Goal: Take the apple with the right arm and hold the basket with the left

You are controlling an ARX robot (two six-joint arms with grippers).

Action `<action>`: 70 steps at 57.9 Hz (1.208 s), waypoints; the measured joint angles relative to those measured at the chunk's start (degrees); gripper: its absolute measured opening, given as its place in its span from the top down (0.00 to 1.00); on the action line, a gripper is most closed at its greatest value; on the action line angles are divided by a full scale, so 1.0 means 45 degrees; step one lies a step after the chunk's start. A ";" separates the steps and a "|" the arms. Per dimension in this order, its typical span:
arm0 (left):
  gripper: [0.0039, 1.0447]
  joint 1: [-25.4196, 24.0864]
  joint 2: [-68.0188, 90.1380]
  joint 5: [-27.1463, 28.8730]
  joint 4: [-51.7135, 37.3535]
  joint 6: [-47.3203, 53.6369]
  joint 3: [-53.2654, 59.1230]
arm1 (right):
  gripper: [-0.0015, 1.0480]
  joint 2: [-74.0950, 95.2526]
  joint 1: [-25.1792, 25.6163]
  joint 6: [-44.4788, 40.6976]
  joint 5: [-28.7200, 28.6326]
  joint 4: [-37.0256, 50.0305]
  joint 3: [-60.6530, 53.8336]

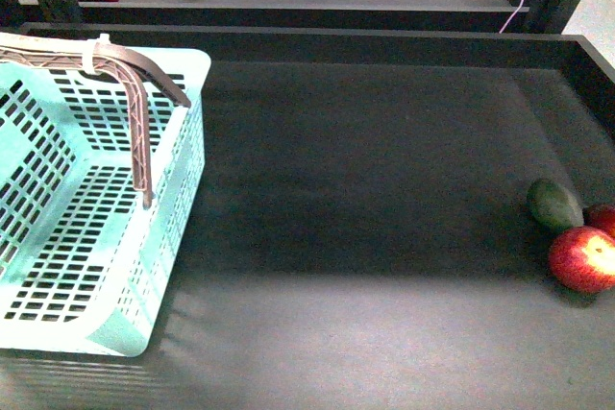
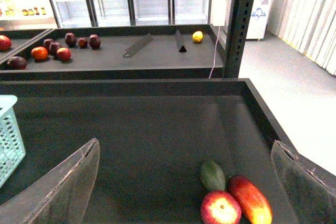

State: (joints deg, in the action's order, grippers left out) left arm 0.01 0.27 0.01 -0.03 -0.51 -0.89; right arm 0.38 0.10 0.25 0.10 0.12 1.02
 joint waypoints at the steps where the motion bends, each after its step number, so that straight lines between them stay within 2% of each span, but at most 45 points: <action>1: 0.07 0.0000 0.0000 0.0000 0.0000 0.0000 0.0000 | 0.08 -0.0005 0.0000 0.0000 0.0005 0.0000 0.0000; 38: 0.07 0.0000 0.0015 -0.0019 0.0024 -0.0005 -0.0005 | 0.08 0.0000 0.0000 0.0000 0.0005 0.0000 0.0000; 42: 0.07 0.0068 0.1273 -0.0340 0.1846 -0.1855 -0.0743 | 0.08 -0.0005 0.0000 0.0000 0.0005 0.0000 0.0000; 46: 0.07 0.0175 0.3007 -0.0437 0.1627 -0.3662 -0.1171 | 0.08 -0.0010 0.0000 0.0000 0.0000 0.0000 0.0000; 50: 0.07 0.0223 0.4750 -0.0549 0.0330 -0.5493 -0.1608 | 0.08 -0.0010 0.0000 0.0000 0.0000 0.0000 0.0000; 63: 0.07 -0.0306 1.0482 -0.1049 -0.3818 -0.9505 -0.3143 | 0.08 -0.0010 0.0000 0.0000 0.0000 0.0000 0.0000; 70: 0.07 -0.0408 1.3658 -0.1020 -0.4993 -1.1735 -0.4031 | 0.08 -0.0010 0.0000 0.0000 0.0000 0.0000 0.0000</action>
State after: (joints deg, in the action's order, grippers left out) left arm -1.83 61.73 -4.58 -22.50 -53.32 -19.03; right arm 0.34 0.10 0.25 0.10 0.12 1.02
